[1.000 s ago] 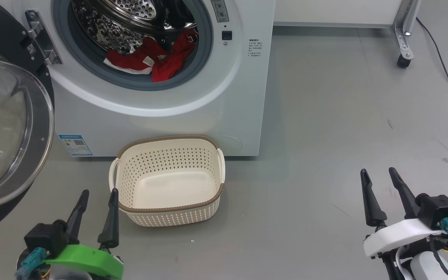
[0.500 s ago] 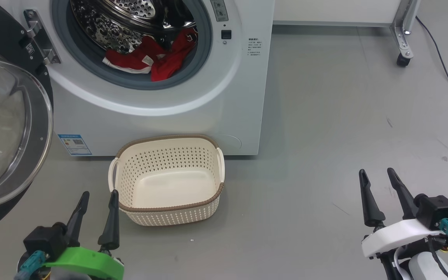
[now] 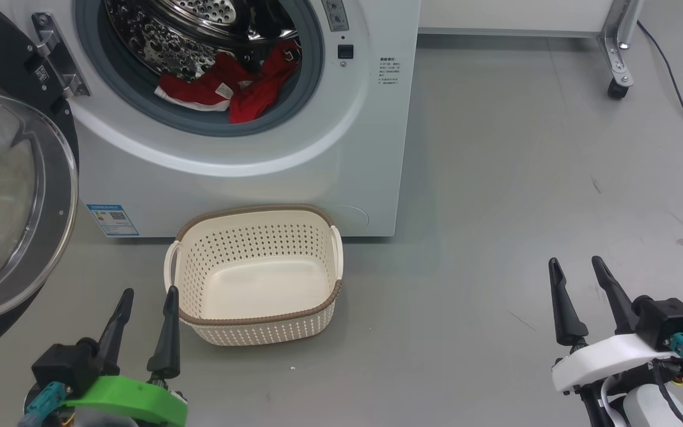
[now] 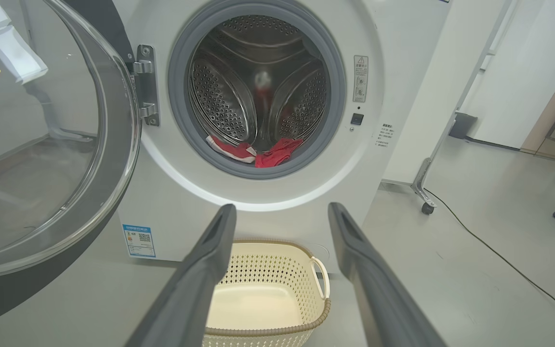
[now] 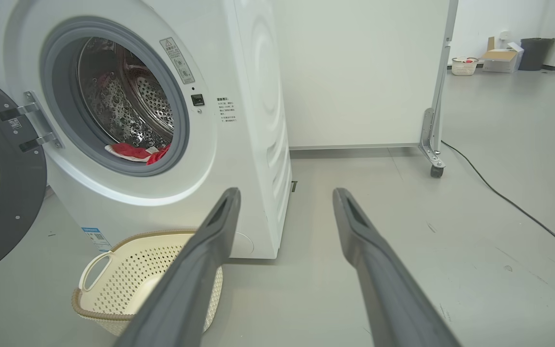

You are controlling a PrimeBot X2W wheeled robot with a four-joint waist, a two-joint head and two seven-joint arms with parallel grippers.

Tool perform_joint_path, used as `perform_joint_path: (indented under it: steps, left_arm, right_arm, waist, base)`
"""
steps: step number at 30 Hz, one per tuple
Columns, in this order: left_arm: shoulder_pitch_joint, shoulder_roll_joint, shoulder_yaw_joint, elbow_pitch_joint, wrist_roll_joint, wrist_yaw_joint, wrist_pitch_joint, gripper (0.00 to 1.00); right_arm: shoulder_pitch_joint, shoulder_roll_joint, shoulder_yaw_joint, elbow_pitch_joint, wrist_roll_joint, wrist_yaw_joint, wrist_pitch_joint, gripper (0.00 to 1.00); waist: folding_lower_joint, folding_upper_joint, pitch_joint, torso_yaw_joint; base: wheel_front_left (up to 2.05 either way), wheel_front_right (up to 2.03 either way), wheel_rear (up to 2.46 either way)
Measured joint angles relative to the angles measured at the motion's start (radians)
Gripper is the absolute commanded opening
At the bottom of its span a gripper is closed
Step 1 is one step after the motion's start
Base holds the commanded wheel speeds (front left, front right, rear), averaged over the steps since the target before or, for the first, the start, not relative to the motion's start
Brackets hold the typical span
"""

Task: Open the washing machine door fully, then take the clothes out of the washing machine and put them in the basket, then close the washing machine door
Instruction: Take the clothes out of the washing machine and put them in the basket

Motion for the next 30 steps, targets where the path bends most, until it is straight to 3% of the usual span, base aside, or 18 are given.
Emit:
perform_joint_path:
  steps: [30]
  left_arm:
    - [0.001,-0.008,0.014,-0.011,0.024,-0.003,0.0,1.0]
  right_arm:
    - [0.0,0.015,-0.002,0.016,0.0,0.009,0.0,1.0]
  waist:
    - [0.0,0.0,0.002,0.017]
  base:
    - [1.18,-1.18,0.0]
